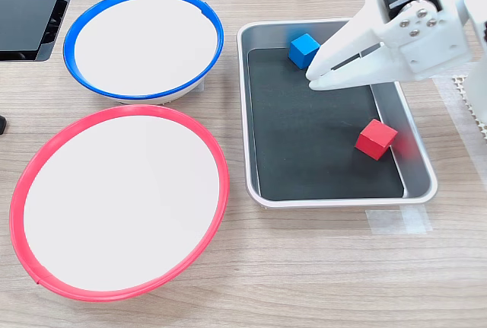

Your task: Move two blocks from tray to matching dishes

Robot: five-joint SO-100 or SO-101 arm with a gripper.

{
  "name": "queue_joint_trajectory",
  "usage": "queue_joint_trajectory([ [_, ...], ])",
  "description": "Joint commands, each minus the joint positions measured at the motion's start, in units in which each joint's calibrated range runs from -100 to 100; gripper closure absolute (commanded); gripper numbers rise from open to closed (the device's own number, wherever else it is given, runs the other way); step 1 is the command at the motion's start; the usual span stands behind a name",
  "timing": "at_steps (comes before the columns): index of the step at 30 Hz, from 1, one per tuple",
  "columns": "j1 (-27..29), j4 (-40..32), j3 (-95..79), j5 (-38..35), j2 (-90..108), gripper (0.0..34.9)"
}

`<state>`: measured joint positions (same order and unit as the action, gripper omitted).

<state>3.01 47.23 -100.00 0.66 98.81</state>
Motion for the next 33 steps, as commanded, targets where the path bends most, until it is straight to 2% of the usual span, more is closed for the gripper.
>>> queue_joint_trajectory([
  [1,0.24,0.19,0.00,0.05,0.26,34.6],
  [26,0.24,0.19,0.00,0.05,0.26,34.6],
  [27,-0.14,0.19,0.00,-0.15,0.26,32.6],
  [28,-0.51,0.19,0.00,-0.49,0.26,34.6],
  [31,-3.06,0.36,0.00,-0.93,-0.17,34.7],
  [33,-4.09,3.99,4.19,-4.20,-2.64,34.7],
])
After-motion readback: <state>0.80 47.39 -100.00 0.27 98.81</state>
